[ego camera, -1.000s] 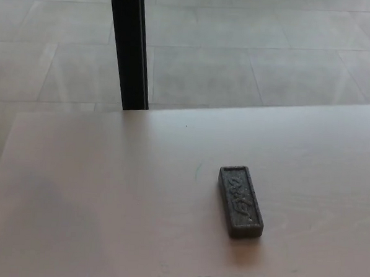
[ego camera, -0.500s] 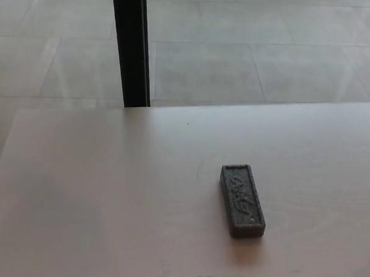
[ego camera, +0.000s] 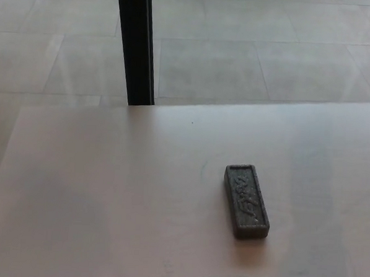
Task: The robot uses its right hand to hold the eraser kept in the middle of the desk and use it to wipe the desk by swiping its surface twice
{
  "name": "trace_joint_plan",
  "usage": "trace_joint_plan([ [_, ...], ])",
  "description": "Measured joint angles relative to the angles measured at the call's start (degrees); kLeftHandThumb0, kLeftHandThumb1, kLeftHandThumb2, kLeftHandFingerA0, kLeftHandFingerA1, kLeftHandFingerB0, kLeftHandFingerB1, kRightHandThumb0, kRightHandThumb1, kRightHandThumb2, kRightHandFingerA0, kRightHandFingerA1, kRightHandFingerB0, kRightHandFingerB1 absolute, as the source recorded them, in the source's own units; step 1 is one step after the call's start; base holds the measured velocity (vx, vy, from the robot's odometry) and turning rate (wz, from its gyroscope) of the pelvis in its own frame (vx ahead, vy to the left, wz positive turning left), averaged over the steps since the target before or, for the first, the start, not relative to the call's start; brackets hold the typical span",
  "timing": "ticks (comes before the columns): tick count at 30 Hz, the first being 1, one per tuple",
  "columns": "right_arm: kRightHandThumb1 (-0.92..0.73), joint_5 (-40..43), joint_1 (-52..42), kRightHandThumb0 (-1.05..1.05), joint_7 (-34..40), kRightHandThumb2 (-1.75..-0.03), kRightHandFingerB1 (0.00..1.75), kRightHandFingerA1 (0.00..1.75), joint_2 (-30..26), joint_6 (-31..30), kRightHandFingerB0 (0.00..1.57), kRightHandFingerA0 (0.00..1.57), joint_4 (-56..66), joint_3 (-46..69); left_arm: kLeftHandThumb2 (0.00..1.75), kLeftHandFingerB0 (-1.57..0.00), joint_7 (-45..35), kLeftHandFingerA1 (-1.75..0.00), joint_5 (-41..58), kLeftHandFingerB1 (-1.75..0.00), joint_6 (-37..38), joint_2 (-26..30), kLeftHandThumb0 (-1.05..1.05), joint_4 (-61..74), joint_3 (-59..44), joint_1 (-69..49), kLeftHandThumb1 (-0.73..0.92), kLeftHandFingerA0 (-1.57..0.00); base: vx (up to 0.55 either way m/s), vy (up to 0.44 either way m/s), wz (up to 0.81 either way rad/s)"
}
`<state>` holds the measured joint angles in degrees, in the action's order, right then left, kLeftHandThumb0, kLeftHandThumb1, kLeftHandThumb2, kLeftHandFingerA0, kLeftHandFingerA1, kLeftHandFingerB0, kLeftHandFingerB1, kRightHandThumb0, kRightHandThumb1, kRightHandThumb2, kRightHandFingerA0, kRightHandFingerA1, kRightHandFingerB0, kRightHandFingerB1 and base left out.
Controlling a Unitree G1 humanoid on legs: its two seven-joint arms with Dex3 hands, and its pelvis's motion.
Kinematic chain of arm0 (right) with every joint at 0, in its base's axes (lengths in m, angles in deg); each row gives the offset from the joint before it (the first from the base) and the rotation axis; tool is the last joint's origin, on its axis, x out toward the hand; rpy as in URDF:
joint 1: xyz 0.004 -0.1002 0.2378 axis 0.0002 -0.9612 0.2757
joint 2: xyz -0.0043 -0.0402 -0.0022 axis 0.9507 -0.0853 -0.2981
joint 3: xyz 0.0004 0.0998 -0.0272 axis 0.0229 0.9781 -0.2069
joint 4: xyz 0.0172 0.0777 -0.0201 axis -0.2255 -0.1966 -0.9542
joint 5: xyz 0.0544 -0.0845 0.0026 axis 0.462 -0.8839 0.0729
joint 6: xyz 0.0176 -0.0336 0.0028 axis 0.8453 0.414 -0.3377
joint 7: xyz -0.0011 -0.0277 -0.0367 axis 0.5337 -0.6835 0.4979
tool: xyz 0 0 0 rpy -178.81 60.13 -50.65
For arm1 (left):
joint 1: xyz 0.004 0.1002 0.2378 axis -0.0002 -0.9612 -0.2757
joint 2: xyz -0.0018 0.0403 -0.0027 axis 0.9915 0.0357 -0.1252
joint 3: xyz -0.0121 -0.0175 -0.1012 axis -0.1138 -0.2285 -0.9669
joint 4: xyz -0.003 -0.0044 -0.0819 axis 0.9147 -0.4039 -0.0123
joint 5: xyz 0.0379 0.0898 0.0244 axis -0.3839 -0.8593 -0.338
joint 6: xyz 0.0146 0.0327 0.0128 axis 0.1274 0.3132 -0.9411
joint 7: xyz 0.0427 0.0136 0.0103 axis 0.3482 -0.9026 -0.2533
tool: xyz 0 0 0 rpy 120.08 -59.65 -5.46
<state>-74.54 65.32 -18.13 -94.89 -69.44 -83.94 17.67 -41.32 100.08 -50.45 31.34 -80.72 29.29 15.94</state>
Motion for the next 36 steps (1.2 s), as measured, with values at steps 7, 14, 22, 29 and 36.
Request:
trace_joint_plan([
  [7,-0.38,-3.16,-6.54,-0.15,-1.14,-1.34,1.60,1.75,8.16,-0.63,0.83,0.97,2.09,-10.84,0.66,-0.49,0.31,-0.99,0.19,-0.79,0.00,0.13,-0.63,-0.06,0.55,0.16,0.67,-0.49,0.00,0.000,0.00],
  [14,-0.41,-6.35,-9.20,-0.16,-2.45,-1.32,1.64,1.75,11.61,-0.19,0.80,0.95,-0.89,-16.05,0.64,-0.48,0.53,-1.00,0.47,-0.79,0.00,0.28,-0.59,0.05,0.76,-0.02,0.66,-0.47,0.00,0.000,0.00],
  [22,-0.44,-9.89,-9.40,-0.22,-3.27,-1.29,1.68,1.75,13.12,2.31,0.79,0.96,-6.43,-19.63,0.63,-0.48,0.83,-1.05,0.88,-0.79,-0.02,0.43,-0.60,-0.34,1.16,0.05,0.66,-0.51,0.00,0.000,0.00],
  [29,-0.42,-11.23,-11.14,-0.26,-4.16,-1.27,1.71,1.75,15.43,4.53,0.78,0.95,-8.70,-20.64,0.65,-0.49,1.08,-0.98,1.29,-0.81,-0.01,0.45,-0.61,0.17,1.62,-0.18,0.66,-0.45,0.00,0.000,0.00],
  [36,-0.46,-12.55,-12.83,-0.31,-4.45,-1.19,1.36,1.45,17.43,5.47,1.08,1.24,-11.17,-21.31,0.63,-0.48,1.04,-1.01,1.76,-0.79,-0.02,0.57,-0.61,0.15,1.75,-0.19,0.67,-0.48,0.00,0.000,0.00],
])
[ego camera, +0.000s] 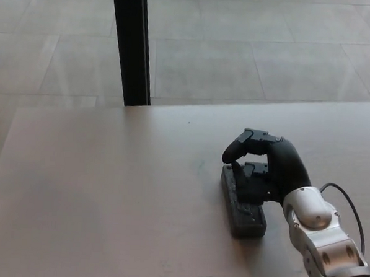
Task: The robot uses its right hand to hold the eraser kept in the middle of the desk and use it to wipe the desk by swiping its surface twice
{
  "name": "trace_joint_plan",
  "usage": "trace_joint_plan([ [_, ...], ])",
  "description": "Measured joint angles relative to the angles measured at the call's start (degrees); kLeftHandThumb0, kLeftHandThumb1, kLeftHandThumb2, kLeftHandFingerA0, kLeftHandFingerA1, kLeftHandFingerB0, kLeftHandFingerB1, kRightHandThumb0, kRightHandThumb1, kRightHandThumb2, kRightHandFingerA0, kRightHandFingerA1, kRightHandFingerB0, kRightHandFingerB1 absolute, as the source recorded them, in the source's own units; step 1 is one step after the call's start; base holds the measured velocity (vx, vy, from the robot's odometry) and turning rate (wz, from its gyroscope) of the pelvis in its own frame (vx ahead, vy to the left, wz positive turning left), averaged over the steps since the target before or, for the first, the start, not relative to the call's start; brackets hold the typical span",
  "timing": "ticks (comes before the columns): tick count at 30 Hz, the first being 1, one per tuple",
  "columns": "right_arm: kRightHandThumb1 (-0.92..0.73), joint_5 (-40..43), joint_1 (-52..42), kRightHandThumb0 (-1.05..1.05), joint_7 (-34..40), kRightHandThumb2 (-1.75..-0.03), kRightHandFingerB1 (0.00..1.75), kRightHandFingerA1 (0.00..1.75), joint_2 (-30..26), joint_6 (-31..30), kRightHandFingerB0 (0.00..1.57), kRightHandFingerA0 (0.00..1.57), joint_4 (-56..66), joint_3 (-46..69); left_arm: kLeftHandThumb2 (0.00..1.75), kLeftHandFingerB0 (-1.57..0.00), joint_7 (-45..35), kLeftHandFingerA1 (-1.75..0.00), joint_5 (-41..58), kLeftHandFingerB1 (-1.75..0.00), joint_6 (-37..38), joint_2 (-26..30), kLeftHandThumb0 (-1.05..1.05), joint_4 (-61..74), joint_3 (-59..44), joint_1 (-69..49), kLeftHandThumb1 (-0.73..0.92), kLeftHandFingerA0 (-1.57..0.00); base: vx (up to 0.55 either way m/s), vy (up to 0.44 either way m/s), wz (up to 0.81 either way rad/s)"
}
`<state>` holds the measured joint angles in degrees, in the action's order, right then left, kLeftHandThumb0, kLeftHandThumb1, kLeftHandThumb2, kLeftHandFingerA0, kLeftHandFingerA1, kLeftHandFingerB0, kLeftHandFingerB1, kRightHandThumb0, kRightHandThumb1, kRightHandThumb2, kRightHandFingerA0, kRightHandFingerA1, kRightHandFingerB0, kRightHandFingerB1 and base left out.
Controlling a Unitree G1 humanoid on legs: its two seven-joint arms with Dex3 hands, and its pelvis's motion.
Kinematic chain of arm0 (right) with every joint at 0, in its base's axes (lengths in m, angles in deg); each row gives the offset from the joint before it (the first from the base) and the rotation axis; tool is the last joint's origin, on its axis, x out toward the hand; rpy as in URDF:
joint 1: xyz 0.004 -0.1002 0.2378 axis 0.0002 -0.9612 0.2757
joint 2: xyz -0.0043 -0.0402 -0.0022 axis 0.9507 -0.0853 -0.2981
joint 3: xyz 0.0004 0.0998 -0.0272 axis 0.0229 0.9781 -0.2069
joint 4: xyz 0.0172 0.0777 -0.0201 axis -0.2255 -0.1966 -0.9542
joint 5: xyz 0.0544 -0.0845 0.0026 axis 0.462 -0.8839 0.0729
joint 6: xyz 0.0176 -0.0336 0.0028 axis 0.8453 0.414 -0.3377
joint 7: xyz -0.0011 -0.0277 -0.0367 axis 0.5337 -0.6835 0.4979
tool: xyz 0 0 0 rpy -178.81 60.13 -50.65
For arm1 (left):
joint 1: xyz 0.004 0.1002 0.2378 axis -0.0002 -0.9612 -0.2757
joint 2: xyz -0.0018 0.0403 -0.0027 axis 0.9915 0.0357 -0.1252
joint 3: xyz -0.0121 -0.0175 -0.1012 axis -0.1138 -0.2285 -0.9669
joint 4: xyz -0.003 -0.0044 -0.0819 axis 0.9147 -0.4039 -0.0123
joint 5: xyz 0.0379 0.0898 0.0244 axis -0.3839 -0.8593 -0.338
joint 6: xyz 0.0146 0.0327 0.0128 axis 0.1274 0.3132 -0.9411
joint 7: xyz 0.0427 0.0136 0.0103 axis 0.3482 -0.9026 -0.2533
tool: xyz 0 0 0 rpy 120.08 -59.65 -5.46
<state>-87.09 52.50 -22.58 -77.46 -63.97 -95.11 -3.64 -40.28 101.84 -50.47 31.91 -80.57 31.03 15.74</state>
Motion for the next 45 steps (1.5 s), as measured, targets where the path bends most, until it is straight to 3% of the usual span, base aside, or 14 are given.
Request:
trace_joint_plan([
  [1,-0.46,-0.16,-0.27,-0.22,-0.02,-1.21,1.75,1.75,0.23,0.21,0.75,0.99,-0.44,-0.02,0.64,-0.47,0.00,-0.99,0.02,-0.78,0.00,0.06,-0.61,0.00,0.09,0.00,0.68,-0.48,0.00,0.000,0.00],
  [8,-0.53,-2.83,-1.96,-0.20,0.61,-1.07,1.74,1.75,0.47,2.29,0.72,0.95,-2.22,-1.41,0.66,-0.48,-0.03,-1.00,0.05,-0.80,0.01,1.09,-0.63,-0.41,0.98,-0.03,0.67,-0.46,0.00,0.000,0.00],
  [9,-0.51,-3.29,-2.25,-0.27,0.70,-1.15,1.32,1.41,0.37,2.79,1.06,1.21,-2.35,-1.74,0.64,-0.49,-0.07,-1.00,0.06,-0.81,0.01,1.20,-0.61,-0.42,1.12,-0.02,0.64,-0.47,0.00,0.000,0.00],
  [11,-0.49,-4.08,-3.08,-0.21,1.02,-1.23,1.64,1.75,0.33,4.02,0.82,0.94,-2.60,-2.06,0.66,-0.48,-0.20,-0.98,0.23,-0.78,0.04,1.22,-0.63,-0.67,1.14,0.10,0.66,-0.48,0.00,0.000,0.00],
  [13,-0.53,-4.50,-3.35,-0.22,1.33,-1.19,1.67,1.75,0.37,4.90,0.78,0.91,-3.36,-2.16,0.66,-0.48,-0.20,-1.00,0.25,-0.78,0.04,1.25,-0.63,-1.00,1.33,0.18,0.67,-0.48,0.00,0.000,0.00],
  [16,-0.52,-4.96,-3.41,-0.19,1.83,-1.20,1.66,1.75,0.61,6.40,0.82,0.93,-5.13,-2.11,0.65,-0.46,-0.20,-1.03,0.21,-0.76,0.04,1.36,-0.61,-1.35,1.68,0.24,0.67,-0.48,0.00,0.000,0.00],
  [17,-0.50,-5.09,-3.47,-0.26,1.97,-1.17,1.34,1.42,0.65,7.01,1.09,1.21,-5.68,-2.07,0.66,-0.49,-0.19,-1.00,0.21,-0.78,0.04,1.42,-0.62,-1.43,1.78,0.26,0.67,-0.51,0.00,0.000,0.00],
  [18,-0.44,-5.28,-3.61,-0.21,2.12,-1.21,1.73,1.75,0.63,7.56,0.78,0.95,-6.15,-2.11,0.65,-0.50,-0.18,-0.99,0.20,-0.78,0.04,1.48,-0.63,-1.45,1.91,0.26,0.67,-0.51,0.00,0.000,0.00],
  [27,-0.49,-5.92,-3.11,-0.22,2.91,-1.24,1.62,1.75,-0.78,11.59,0.83,0.97,-9.84,0.25,0.65,-0.48,0.03,-0.99,0.34,-0.77,0.03,1.69,-0.59,-1.62,2.30,0.43,0.67,-0.49,0.00,0.000,0.00],
  [28,-0.47,-5.80,-2.79,-0.30,2.89,-1.17,1.32,1.43,-1.15,11.58,1.05,1.25,-10.11,1.06,0.66,-0.49,0.02,-1.00,0.36,-0.81,0.03,1.69,-0.62,-1.64,2.26,0.42,0.67,-0.49,0.00,0.000,0.00],
  [30,-0.46,-5.24,-2.32,-0.23,2.91,-1.22,1.65,1.75,-1.94,11.36,0.82,0.99,-10.94,3.72,0.65,-0.49,0.02,-1.00,0.44,-0.82,0.03,1.69,-0.64,-1.63,2.23,0.42,0.67,-0.47,0.00,0.000,0.00],
  [31,-0.48,-5.02,-2.19,-0.31,2.94,-1.16,1.33,1.43,-2.37,11.24,1.06,1.24,-11.27,4.76,0.65,-0.49,0.02,-1.00,0.48,-0.80,0.03,1.68,-0.64,-1.59,2.21,0.40,0.67,-0.47,0.00,0.000,0.00],
  [32,-0.48,-4.74,-1.97,-0.22,3.07,-1.21,1.63,1.75,-3.04,11.01,0.82,1.01,-11.47,6.08,0.65,-0.51,0.02,-1.00,0.52,-0.82,0.03,1.68,-0.65,-1.53,2.17,0.39,0.68,-0.48,0.00,0.000,0.00],
  [45,-0.52,-1.52,-2.20,-0.25,4.21,-1.17,1.59,1.75,-9.75,8.95,0.85,1.02,-14.44,17.93,0.63,-0.50,-0.02,-1.01,0.75,-0.78,0.05,1.58,-0.60,-1.55,1.66,0.30,0.68,-0.49,0.00,0.000,0.00],
])
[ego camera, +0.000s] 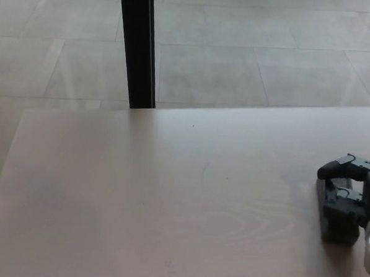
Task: The robot uses its right hand to hold the eraser kept in the middle of the desk and use it to wipe the desk by swiping its surface twice
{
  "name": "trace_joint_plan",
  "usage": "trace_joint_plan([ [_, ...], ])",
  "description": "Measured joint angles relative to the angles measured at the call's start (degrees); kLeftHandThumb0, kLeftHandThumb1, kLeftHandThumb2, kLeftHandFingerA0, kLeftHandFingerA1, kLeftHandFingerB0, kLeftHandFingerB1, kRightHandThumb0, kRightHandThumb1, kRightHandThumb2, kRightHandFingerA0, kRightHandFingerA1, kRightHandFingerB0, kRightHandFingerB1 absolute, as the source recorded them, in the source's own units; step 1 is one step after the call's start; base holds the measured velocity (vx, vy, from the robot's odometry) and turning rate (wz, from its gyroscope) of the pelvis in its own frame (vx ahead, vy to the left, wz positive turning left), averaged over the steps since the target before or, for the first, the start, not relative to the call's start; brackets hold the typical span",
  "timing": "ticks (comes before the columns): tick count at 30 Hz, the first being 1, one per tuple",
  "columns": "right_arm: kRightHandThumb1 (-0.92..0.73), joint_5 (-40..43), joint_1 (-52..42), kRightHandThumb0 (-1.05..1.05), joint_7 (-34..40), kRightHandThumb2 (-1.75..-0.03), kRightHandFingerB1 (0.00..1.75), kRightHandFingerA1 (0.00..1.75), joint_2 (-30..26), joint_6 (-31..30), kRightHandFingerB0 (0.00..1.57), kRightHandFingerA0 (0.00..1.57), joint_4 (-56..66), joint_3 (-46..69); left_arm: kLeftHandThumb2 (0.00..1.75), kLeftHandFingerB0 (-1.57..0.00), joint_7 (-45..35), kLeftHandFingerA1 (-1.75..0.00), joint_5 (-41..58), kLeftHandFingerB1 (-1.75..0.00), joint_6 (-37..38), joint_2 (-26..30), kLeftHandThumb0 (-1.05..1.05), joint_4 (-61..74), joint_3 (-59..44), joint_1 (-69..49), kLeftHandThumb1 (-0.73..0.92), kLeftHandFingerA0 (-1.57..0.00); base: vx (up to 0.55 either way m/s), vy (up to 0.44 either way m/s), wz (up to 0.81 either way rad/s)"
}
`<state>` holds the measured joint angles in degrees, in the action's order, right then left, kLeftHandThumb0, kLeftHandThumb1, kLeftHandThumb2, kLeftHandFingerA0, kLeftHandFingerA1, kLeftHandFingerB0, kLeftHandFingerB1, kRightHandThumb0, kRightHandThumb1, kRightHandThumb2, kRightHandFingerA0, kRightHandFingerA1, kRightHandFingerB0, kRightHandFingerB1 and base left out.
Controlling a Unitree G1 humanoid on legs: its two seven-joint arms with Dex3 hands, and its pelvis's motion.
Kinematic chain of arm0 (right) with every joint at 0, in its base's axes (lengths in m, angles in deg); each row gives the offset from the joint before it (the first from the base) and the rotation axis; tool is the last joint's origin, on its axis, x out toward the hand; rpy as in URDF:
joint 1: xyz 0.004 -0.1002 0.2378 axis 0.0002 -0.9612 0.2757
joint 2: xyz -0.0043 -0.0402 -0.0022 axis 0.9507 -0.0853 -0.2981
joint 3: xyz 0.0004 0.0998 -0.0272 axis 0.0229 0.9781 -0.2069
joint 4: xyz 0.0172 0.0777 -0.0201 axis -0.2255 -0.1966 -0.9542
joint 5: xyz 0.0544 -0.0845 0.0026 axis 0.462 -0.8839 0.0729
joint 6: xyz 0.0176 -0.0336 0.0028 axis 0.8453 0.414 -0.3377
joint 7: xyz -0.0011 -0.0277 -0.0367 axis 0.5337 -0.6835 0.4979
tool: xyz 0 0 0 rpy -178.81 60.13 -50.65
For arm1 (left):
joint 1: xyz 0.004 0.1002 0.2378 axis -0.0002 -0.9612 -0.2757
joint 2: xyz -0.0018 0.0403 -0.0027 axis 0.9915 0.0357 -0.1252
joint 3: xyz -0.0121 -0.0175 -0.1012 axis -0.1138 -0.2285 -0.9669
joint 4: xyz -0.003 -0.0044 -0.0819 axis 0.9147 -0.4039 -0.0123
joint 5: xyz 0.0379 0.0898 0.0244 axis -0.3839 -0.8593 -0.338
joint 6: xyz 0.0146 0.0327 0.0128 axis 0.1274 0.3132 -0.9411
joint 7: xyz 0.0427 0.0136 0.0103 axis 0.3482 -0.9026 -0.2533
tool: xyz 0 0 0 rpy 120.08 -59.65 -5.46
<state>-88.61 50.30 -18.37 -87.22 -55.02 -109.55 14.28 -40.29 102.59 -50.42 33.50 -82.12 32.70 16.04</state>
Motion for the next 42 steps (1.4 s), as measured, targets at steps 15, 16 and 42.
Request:
trace_joint_plan([
  [15,-0.56,1.91,1.16,-0.24,5.48,-1.06,1.63,1.75,-8.62,-1.24,0.74,0.98,-7.43,7.53,0.63,-0.51,0.06,-0.99,-0.03,-0.82,0.00,-0.03,-0.63,0.19,-0.11,-0.10,0.68,-0.47,0.00,0.000,0.00],
  [16,-0.59,1.94,1.24,-0.22,5.85,-1.02,1.66,1.75,-9.22,-1.30,0.74,0.99,-7.93,7.72,0.65,-0.50,0.06,-1.01,-0.02,-0.82,-0.01,-0.03,-0.66,0.19,-0.11,-0.11,0.67,-0.48,0.00,0.000,0.00],
  [42,-0.53,1.77,3.56,-0.22,7.64,-1.17,1.59,1.75,6.11,-2.84,0.81,0.99,-0.18,-2.51,0.63,-0.48,-0.03,-1.02,-0.13,-0.78,0.02,0.04,-0.63,-0.67,0.51,0.77,0.70,-0.50,0.00,0.000,0.00],
])
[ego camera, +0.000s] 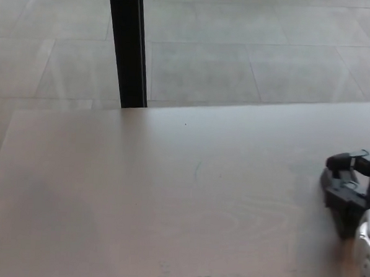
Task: The robot uses its right hand to hold the eraser kept in the middle of the desk and use it to wipe the desk by swiping its surface twice
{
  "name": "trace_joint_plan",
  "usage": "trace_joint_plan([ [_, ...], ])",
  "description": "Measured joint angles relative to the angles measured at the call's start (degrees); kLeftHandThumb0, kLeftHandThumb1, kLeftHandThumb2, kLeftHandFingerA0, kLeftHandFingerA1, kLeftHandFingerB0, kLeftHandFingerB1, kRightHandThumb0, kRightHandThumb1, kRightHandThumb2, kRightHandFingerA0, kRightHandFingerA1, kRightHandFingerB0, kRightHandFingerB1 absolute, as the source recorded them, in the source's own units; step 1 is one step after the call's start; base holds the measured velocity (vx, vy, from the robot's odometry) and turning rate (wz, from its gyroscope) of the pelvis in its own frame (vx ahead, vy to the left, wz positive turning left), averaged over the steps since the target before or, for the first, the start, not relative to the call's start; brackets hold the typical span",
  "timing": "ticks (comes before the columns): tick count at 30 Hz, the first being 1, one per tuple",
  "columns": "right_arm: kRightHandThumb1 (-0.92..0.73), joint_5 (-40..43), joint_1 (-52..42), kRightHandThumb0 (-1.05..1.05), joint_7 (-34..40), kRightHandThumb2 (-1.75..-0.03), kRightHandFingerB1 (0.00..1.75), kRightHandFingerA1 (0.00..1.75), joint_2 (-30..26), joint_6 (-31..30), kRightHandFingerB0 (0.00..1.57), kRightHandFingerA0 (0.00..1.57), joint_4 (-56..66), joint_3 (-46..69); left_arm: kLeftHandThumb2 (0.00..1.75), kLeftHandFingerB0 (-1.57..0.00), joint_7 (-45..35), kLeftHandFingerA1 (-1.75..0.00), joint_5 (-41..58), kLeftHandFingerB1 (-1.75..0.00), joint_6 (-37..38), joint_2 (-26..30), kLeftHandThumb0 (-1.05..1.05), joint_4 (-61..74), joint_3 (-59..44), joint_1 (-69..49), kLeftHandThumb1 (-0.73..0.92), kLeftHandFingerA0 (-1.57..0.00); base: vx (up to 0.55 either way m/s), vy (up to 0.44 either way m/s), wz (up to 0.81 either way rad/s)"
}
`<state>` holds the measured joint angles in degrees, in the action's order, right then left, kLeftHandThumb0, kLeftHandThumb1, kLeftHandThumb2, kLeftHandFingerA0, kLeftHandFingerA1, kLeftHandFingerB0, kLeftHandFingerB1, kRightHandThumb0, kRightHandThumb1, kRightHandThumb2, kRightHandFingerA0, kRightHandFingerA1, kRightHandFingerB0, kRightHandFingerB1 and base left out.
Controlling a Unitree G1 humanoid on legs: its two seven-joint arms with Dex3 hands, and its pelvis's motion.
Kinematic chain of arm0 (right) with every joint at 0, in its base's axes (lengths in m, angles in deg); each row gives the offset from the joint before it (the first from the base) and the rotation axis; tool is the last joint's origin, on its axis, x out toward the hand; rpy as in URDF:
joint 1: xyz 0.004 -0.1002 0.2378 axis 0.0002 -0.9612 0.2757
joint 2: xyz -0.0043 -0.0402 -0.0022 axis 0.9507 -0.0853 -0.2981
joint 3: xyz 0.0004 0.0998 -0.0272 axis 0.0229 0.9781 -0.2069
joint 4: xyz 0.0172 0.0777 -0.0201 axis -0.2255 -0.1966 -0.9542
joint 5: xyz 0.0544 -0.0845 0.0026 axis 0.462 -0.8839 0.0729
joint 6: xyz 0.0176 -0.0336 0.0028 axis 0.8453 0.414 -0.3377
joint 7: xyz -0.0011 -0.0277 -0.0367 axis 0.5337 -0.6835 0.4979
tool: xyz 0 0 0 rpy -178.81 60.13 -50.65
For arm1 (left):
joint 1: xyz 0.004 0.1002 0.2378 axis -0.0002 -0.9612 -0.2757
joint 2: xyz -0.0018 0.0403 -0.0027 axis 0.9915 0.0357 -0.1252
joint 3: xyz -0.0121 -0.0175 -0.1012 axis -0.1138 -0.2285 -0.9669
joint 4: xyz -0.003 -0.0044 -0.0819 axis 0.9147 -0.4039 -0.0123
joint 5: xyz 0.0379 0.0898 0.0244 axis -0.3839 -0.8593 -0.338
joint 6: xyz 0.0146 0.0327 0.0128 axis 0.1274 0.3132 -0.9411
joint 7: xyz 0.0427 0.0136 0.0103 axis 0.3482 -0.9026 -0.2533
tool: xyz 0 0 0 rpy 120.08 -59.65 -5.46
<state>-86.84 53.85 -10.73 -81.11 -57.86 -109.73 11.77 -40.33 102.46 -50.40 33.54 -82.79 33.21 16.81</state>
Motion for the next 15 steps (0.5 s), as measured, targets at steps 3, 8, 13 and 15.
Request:
trace_joint_plan([
  [3,-0.49,-0.06,-0.86,-0.23,-0.70,-1.24,1.61,1.75,2.88,-0.49,0.83,1.01,2.71,-2.35,0.63,-0.49,0.00,-1.04,-0.03,-0.81,0.00,0.06,-0.64,-0.01,0.30,0.12,0.70,-0.50,0.00,0.000,0.00],
  [8,-0.49,-0.10,-3.04,-0.23,-1.30,-1.26,1.64,1.75,6.50,-1.14,0.86,1.03,6.53,-5.03,0.64,-0.48,0.01,-1.00,0.02,-0.81,0.00,0.07,-0.65,-0.47,0.18,0.61,0.70,-0.48,0.00,0.000,0.00],
  [13,-0.45,-0.51,-5.31,-0.26,-1.33,-1.33,1.64,1.75,9.97,-1.87,0.84,1.05,9.52,-7.97,0.65,-0.46,-0.01,-0.97,-0.01,-0.78,0.00,0.09,-0.66,-0.51,0.31,0.71,0.73,-0.47,0.00,0.000,0.00],
  [15,-0.50,-0.83,-6.62,-0.28,-1.66,-1.30,1.64,1.75,10.92,-1.87,0.81,1.04,10.93,-9.62,0.59,-0.47,-0.04,-1.02,-0.13,-0.79,0.00,0.22,-0.63,-0.62,0.68,0.72,0.71,-0.48,0.00,0.000,0.00],
])
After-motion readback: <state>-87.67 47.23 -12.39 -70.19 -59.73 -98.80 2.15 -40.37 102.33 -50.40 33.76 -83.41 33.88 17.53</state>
